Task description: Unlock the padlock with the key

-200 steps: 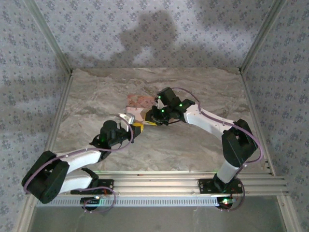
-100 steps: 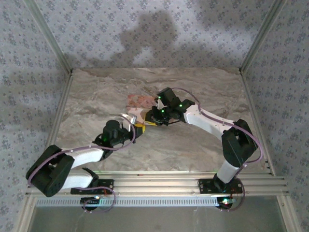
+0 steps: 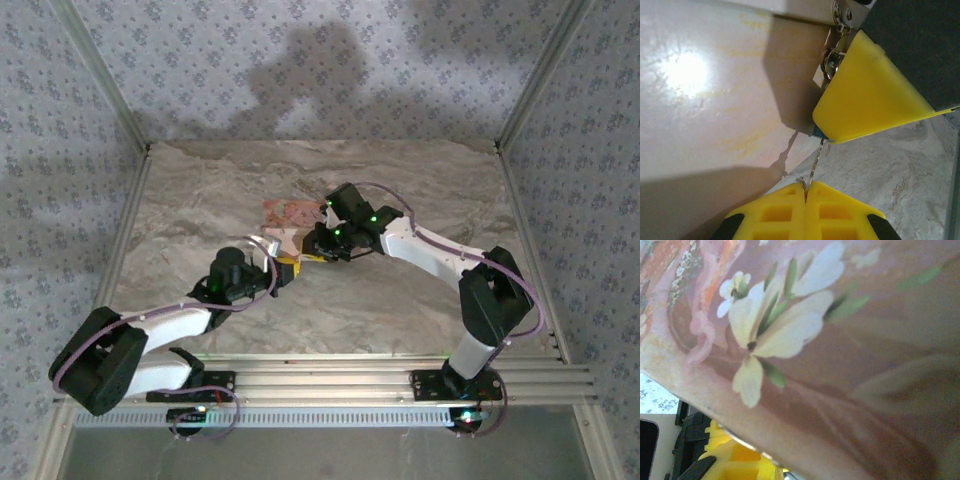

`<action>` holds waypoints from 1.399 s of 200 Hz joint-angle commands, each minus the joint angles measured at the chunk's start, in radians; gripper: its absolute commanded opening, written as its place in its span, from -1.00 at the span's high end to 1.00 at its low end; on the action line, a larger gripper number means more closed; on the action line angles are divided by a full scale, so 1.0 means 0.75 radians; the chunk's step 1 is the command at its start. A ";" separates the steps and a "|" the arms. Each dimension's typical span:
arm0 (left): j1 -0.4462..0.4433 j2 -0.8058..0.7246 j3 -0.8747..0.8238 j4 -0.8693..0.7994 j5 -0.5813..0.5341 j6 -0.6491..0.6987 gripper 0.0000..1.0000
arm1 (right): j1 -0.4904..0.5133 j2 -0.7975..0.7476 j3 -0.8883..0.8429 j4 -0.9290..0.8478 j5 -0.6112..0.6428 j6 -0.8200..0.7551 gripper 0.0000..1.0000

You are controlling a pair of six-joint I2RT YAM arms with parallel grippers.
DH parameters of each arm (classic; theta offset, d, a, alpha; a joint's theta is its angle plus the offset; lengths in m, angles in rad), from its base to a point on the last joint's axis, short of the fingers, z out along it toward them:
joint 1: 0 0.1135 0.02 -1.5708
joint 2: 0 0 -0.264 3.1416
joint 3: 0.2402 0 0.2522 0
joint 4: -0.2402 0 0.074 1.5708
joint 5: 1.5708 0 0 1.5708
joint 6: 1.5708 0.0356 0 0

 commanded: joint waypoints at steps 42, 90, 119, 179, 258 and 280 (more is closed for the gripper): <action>0.023 0.052 0.117 0.203 0.108 -0.102 1.00 | 0.042 -0.025 0.026 0.004 -0.071 -0.057 1.00; 0.060 0.048 0.125 0.219 0.153 -0.106 1.00 | 0.045 -0.026 0.025 -0.024 -0.080 -0.089 1.00; 0.074 0.076 0.144 0.253 0.205 -0.128 1.00 | 0.052 -0.017 0.024 -0.023 -0.100 -0.102 1.00; 0.081 0.165 0.163 0.375 0.235 -0.220 1.00 | 0.060 -0.019 0.008 0.025 -0.125 -0.085 1.00; 0.078 0.179 0.171 0.247 0.194 -0.121 1.00 | 0.026 -0.027 -0.037 0.065 -0.059 -0.052 1.00; 0.071 0.172 0.137 0.127 0.163 -0.039 1.00 | -0.005 -0.005 -0.028 0.093 0.006 -0.052 1.00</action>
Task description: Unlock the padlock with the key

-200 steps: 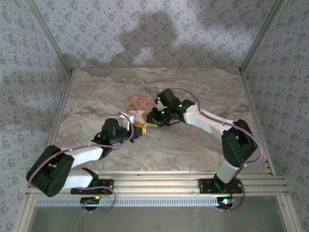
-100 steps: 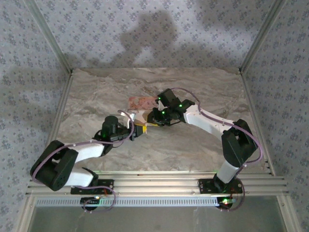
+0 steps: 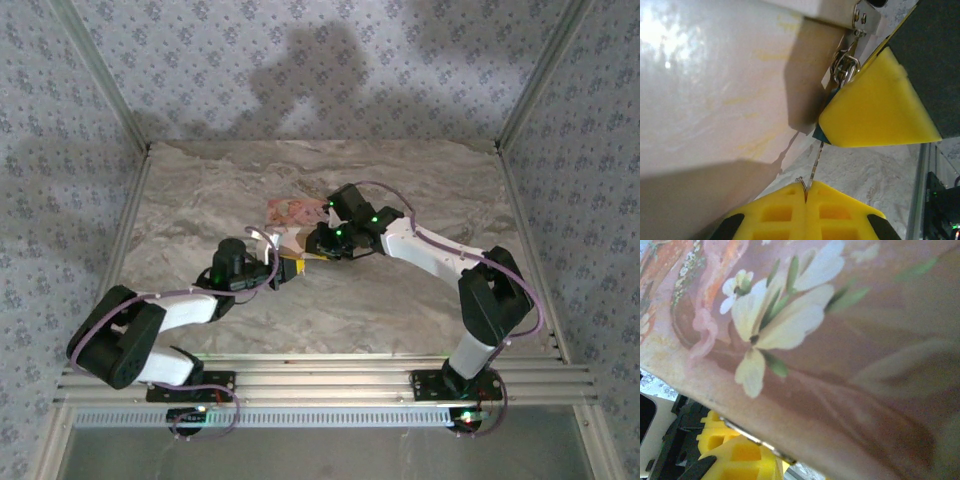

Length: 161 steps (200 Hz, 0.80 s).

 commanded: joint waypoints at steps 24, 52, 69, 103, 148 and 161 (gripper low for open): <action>-0.014 -0.024 -0.005 0.007 -0.075 0.142 1.00 | 0.004 0.043 0.020 0.083 0.018 -0.041 1.00; -0.034 -0.039 -0.062 -0.035 -0.126 0.175 1.00 | 0.002 0.105 0.013 0.164 0.089 -0.042 1.00; -0.043 -0.068 -0.090 -0.079 -0.166 0.193 1.00 | 0.000 0.145 0.015 0.221 0.114 -0.037 1.00; -0.045 -0.146 -0.157 -0.132 -0.277 0.185 1.00 | 0.006 0.194 0.003 0.311 0.161 -0.036 1.00; -0.046 -0.355 -0.198 -0.298 -0.392 0.220 1.00 | 0.031 0.257 -0.042 0.280 0.300 -0.113 1.00; -0.047 -0.438 -0.182 -0.394 -0.416 0.251 1.00 | 0.047 0.275 -0.053 0.274 0.352 -0.128 1.00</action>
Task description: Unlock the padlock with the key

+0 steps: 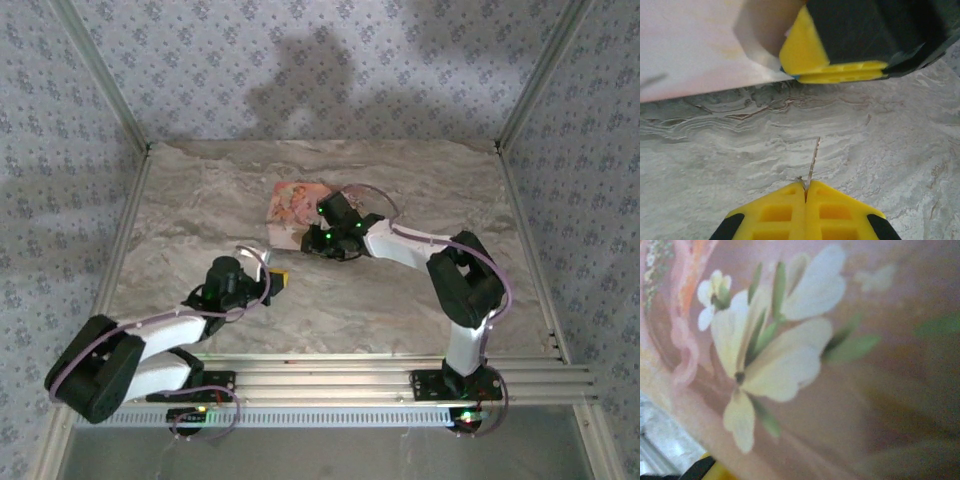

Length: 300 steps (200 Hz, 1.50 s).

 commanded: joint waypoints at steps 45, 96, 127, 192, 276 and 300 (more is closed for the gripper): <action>-0.013 -0.295 0.090 -0.333 -0.097 0.206 1.00 | 0.082 0.024 -0.031 -0.082 0.225 -0.070 0.13; -0.039 -0.299 0.241 -0.427 -0.041 0.446 1.00 | 0.097 -0.240 -0.010 -0.266 0.245 -0.014 -0.10; -0.085 -0.306 0.288 -0.393 -0.099 0.522 1.00 | 0.095 -0.470 0.011 -0.293 0.230 0.069 0.20; -0.334 -0.286 0.416 -0.399 -0.562 0.665 1.00 | 0.111 -0.556 0.015 -0.131 0.081 0.286 0.05; -0.466 -0.228 0.470 -0.390 -0.729 0.747 1.00 | 0.113 -0.503 0.016 -0.123 0.014 0.344 0.18; -0.474 -0.216 0.475 -0.381 -0.744 0.758 1.00 | 0.111 -0.493 0.003 -0.109 -0.007 0.365 0.18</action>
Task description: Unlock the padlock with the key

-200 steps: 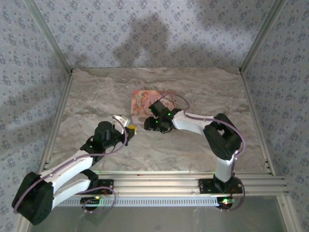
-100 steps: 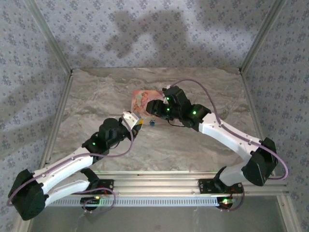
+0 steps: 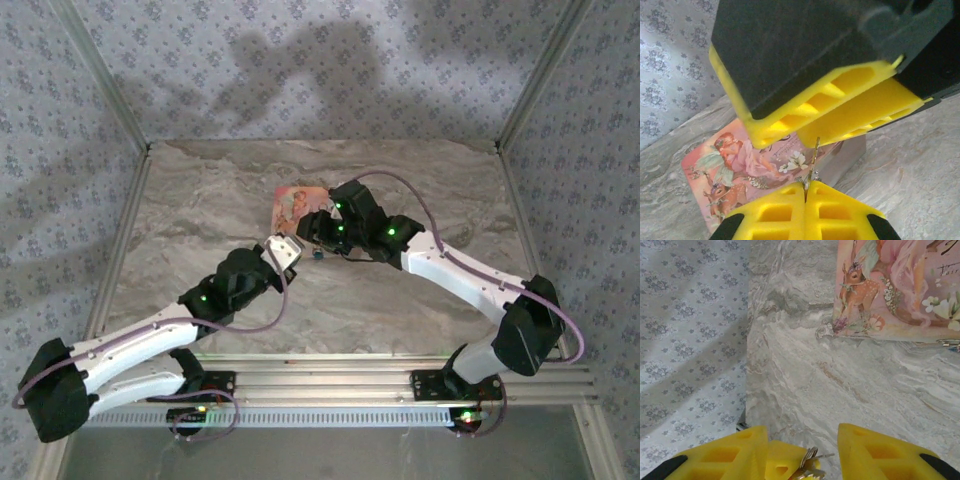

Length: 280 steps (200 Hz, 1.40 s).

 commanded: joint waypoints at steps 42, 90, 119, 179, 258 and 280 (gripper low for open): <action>-0.018 0.025 0.054 0.053 -0.067 0.043 1.00 | 0.002 0.050 -0.009 0.050 -0.083 0.072 0.25; -0.018 0.030 0.049 0.045 -0.070 0.059 1.00 | -0.004 0.068 -0.014 0.083 -0.113 0.067 1.00; -0.021 0.031 0.043 -0.001 -0.011 0.063 0.93 | -0.009 0.043 -0.017 0.140 -0.126 -0.068 1.00; 0.220 -0.063 0.166 -0.327 0.591 -0.369 -0.04 | -0.070 0.003 0.156 -0.055 -0.169 -0.860 1.00; 0.651 0.049 0.107 0.413 1.604 -1.086 0.13 | -0.169 -0.038 0.127 0.140 -0.722 -1.253 1.00; 0.655 0.081 0.111 0.518 1.621 -1.145 0.21 | -0.187 -0.036 0.100 0.221 -0.809 -1.183 1.00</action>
